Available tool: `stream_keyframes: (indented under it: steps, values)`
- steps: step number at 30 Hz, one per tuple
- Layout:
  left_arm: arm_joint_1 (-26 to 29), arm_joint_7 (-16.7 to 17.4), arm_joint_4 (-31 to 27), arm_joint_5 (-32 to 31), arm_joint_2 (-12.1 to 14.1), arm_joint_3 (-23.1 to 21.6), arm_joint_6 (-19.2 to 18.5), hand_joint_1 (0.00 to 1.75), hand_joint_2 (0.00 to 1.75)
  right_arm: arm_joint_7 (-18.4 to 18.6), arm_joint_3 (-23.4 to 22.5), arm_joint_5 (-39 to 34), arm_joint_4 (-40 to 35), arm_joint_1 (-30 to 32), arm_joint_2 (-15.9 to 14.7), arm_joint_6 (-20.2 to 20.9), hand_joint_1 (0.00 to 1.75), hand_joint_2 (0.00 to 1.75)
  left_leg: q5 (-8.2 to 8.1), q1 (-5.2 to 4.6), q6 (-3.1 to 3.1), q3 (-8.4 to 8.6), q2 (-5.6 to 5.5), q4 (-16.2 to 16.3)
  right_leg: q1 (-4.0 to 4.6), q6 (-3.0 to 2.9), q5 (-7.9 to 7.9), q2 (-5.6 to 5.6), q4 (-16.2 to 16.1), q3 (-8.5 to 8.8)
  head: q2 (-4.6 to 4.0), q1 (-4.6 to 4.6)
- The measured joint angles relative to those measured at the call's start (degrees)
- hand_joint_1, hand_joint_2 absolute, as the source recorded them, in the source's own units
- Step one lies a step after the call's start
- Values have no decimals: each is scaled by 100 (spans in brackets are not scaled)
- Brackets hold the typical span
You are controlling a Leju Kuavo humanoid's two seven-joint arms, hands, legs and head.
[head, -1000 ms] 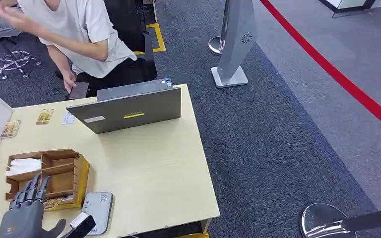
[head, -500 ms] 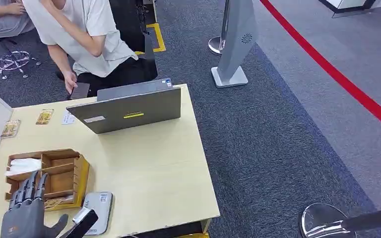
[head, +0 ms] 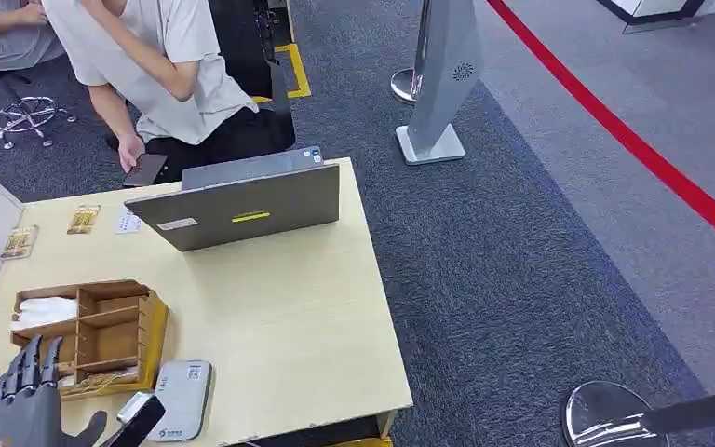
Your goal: Pass the card to the sensor for recognition and then transmit it.
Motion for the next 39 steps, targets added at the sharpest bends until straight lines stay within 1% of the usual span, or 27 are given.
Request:
stream_keyframes:
  steps: [6, 10, 13, 16, 20, 26, 32, 39]
  values:
    - [-8, -35, 153, -490, -90, 184, 258, 0, 175, -2, -2, 0, 33, -1, -11, -55, 0, 175, 0, 0, 0, 0, -2, 0, 0, 0, 0, -2, 0, 1, 2, 0]
    - [-17, -63, 216, -619, -125, 273, 297, 0, 175, -2, -2, 0, 57, -1, -17, -83, 0, 175, 0, 0, 0, 1, -2, 0, 0, 0, 0, -2, 0, 0, 2, 0]
    - [-91, -83, 324, -936, -151, 328, 365, 0, 175, -9, 0, 0, 98, -1, -31, -125, 0, 175, 0, 0, 0, 0, -3, 0, 0, 0, 0, -3, 0, 1, 0, 2]
    - [-167, -118, 385, -1220, -157, 332, 273, 0, 175, -15, 0, 0, 151, -1, -46, -164, 0, 175, 0, 0, 0, 1, -3, 0, 0, 0, 0, -2, 0, 1, 2, 0]
    - [-295, -122, 452, -1398, -173, 330, 88, 0, 175, -20, 13, 0, 210, -3, -57, -205, 0, 175, 0, 0, 0, 1, -2, 0, 0, 0, 1, -2, 0, 1, 2, 2]
    - [-430, -98, 542, -1418, -177, 234, -66, 0, 175, -17, 24, 0, 302, -5, -70, -245, 0, 175, 0, 0, 0, 2, -2, 1, 0, 0, 1, -2, 0, 1, 2, 0]
    - [-525, -9, 586, -1421, -173, -2, -260, 0, 175, -7, 57, 0, 406, -20, -92, -319, 0, 175, 0, 0, 0, 1, -2, 1, 0, 0, 0, -2, 0, 0, 2, 0]
    - [-566, 70, 603, -1405, -164, -197, -367, 0, 175, 0, 72, 0, 518, -42, -114, -393, 0, 175, 0, 0, 0, 1, -2, 1, 0, 0, 1, -2, 0, 0, 0, 0]
